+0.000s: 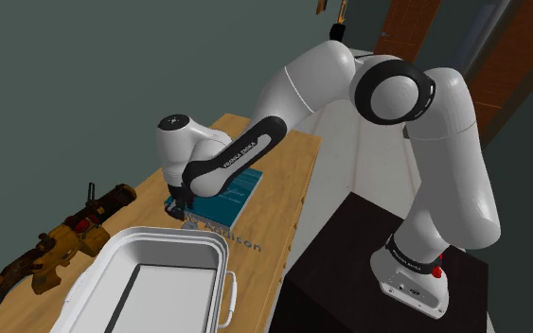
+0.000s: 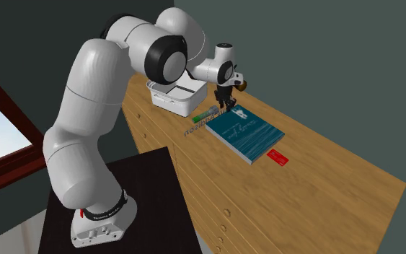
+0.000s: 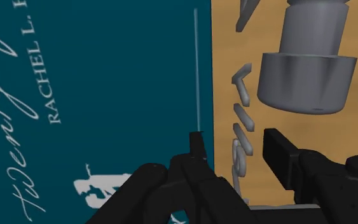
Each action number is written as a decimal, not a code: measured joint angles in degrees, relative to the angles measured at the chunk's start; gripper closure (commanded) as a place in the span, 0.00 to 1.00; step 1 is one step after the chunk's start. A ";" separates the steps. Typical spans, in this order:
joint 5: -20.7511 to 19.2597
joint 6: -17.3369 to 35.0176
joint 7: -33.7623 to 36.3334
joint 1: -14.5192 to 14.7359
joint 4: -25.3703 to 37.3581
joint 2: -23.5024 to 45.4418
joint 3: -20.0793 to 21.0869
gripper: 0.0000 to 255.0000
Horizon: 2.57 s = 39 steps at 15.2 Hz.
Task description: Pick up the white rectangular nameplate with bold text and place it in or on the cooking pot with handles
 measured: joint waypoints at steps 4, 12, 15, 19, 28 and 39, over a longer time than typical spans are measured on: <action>-0.04 0.18 -0.36 -0.44 0.15 -0.14 -0.23 1.00; 0.58 -1.23 -0.30 0.02 -0.13 -1.16 0.63 1.00; 1.12 -2.82 -0.71 -0.21 0.08 -2.51 1.02 1.00; 1.86 -5.15 -1.30 -0.53 0.57 -4.40 1.52 1.00; 3.36 -10.13 -2.50 -1.13 1.98 -8.12 2.40 1.00; 4.97 -16.97 -3.80 -1.50 5.38 -11.72 3.21 1.00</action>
